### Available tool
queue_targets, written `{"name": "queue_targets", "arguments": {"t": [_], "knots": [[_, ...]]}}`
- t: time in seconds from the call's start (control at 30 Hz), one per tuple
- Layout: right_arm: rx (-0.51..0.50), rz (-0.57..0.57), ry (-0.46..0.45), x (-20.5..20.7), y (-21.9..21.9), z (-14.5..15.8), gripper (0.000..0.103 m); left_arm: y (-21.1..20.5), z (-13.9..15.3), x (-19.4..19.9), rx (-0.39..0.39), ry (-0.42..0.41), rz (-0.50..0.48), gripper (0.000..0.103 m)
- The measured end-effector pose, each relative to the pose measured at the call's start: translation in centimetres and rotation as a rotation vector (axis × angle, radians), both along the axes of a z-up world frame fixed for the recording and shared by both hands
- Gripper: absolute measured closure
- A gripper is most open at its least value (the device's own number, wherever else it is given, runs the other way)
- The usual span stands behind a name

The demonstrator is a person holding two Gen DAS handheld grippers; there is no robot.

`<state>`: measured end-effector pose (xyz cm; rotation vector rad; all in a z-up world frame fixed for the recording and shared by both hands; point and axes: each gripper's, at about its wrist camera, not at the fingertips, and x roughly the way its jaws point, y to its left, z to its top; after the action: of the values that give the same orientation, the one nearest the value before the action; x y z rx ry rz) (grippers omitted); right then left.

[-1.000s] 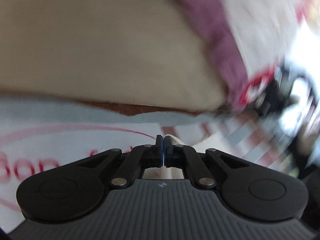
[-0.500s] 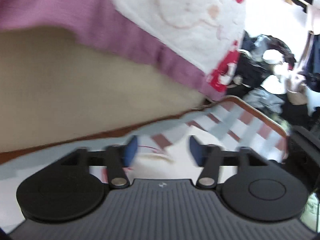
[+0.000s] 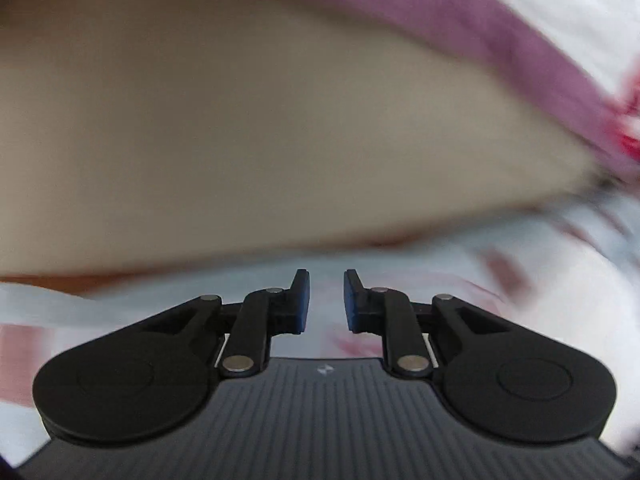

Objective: Fold clothes

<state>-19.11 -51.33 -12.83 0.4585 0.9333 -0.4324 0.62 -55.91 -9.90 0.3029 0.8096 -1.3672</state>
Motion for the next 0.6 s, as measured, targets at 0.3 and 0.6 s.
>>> {"name": "queue_targets", "arguments": {"t": [0.3,0.6], "knots": [[-0.114,-0.389,-0.207,-9.5,-5.7,5.0,0.047,6.4,1.4,-3.7,0.062,0.193,-0.138,0.039],[-0.115,-0.542,-0.191,-13.6,-9.5,0.7,0.046,6.8,-0.5,-7.2,0.015,0.205,-0.163,0.027]]}}
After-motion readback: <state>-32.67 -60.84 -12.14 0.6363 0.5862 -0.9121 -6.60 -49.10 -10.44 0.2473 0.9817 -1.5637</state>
